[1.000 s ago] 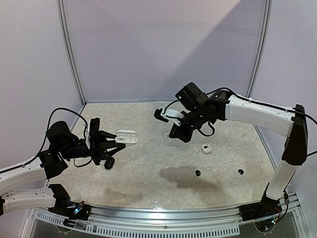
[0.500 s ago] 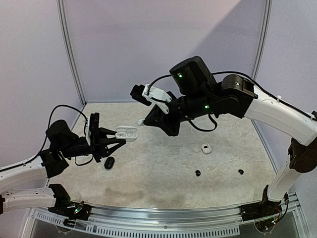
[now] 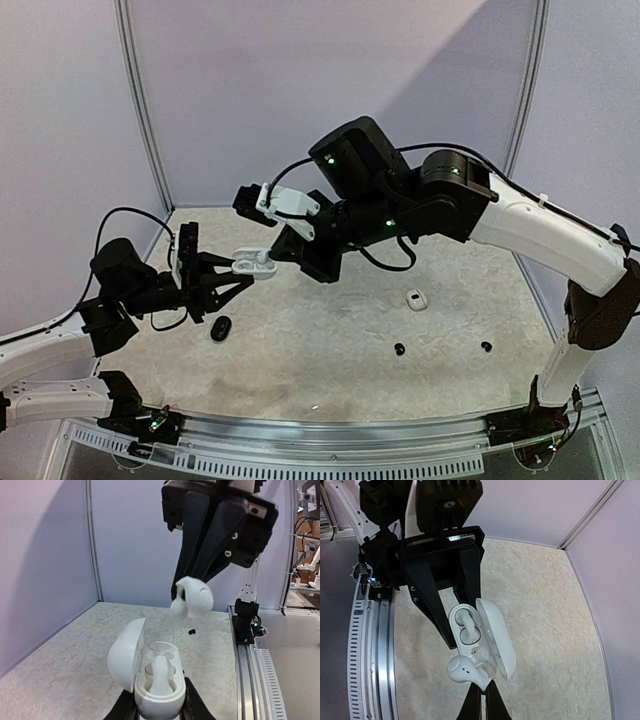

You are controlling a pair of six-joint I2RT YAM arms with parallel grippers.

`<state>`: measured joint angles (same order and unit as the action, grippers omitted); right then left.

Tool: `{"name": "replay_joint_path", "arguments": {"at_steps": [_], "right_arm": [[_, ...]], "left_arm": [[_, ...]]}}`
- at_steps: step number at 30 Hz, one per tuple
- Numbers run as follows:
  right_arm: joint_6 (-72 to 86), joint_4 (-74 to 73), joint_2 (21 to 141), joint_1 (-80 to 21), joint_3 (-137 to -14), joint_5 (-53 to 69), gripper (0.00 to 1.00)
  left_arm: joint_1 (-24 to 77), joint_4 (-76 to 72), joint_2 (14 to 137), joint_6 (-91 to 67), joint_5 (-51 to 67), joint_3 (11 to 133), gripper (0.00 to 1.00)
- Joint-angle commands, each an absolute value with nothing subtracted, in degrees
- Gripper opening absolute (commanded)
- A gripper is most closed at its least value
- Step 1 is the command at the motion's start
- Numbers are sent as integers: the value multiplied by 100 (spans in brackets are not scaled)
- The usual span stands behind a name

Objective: Insert the wireless bluetooth earbuds into the charging case

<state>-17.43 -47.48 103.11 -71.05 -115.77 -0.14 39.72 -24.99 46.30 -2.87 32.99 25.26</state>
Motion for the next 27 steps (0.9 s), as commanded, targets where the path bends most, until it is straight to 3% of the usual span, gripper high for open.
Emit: {"name": "replay_joint_path", "arguments": {"at_steps": [1, 27], "right_arm": [[-1859, -4979, 10547, -7154, -11836, -397, 0], [-1397, -5568, 11265, -7214, -12565, -1140, 0]], "left_arm": [[3955, -2540, 4679, -180, 3200, 2672, 0], [4259, -2648, 4693, 364, 2545, 2666, 0]]}}
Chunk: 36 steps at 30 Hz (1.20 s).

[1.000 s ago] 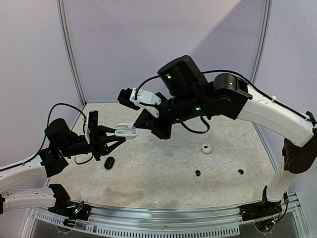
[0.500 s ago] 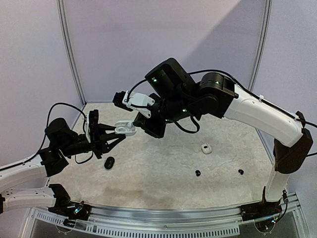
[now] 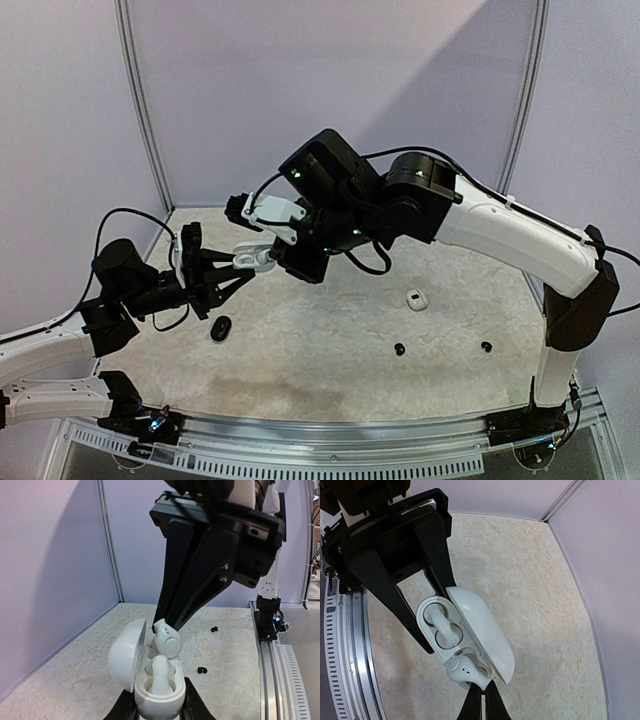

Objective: Insert the wireless bluetooth earbuds into the charging case

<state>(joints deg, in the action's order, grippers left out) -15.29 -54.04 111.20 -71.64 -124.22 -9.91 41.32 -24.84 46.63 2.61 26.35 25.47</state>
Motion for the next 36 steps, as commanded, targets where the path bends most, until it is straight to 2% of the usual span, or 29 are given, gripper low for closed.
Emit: {"name": "replay_joint_path", "arguments": {"at_steps": [1, 22, 26, 36], "right_arm": [[-1373, -5572, 11284, -7212, -12565, -1163, 0], [-1232, -5454, 11526, -7213, -12656, -1564, 0], [-1213, -5507, 11564, -7211, -12656, -1561, 5], [-1177, -5266, 11599, -7209, -12674, -1636, 4]], "left_arm": [[4283, -2666, 4698, 387, 2522, 2663, 0], [4403, -2846, 4789, 460, 2580, 2710, 0], [4404, -2843, 4778, 375, 2598, 2726, 0], [4456, -2938, 4808, 417, 2685, 2722, 0]]}}
